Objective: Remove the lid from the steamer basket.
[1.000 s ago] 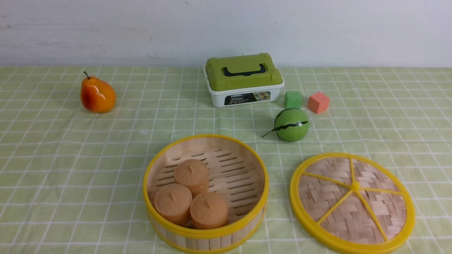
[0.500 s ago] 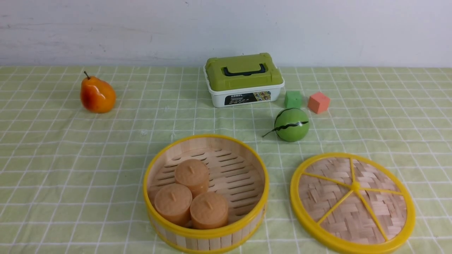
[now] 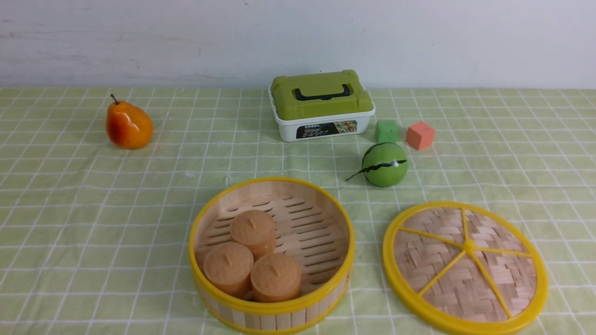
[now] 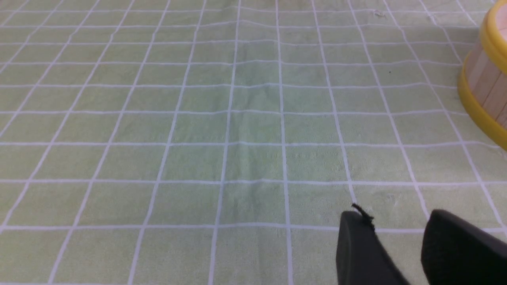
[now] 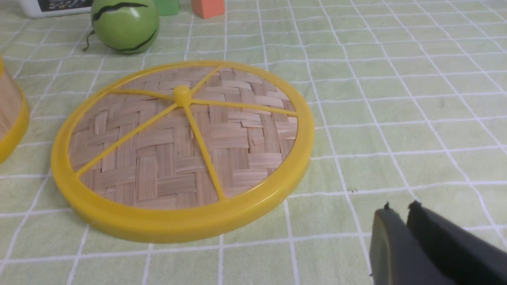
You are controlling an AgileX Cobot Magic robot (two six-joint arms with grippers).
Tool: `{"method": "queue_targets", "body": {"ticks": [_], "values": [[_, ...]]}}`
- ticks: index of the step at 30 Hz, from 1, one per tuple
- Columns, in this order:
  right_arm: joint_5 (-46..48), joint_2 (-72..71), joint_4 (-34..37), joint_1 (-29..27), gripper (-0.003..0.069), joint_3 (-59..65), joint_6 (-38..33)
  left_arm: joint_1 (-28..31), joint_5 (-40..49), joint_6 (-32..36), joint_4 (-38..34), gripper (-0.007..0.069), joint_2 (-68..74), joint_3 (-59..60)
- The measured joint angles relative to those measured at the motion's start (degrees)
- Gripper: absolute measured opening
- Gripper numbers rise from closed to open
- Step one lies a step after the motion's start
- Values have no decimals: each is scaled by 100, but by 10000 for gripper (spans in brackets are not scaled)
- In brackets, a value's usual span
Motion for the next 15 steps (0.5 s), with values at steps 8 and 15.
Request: {"method": "queue_targets", "body": {"ticks": [8,15], "values": [[0,0,0,0,48,0,0,0,0,0,0,239,0,0],[0,0,0,0,59,0,0,0,0,0,0,239,0,0]]}}
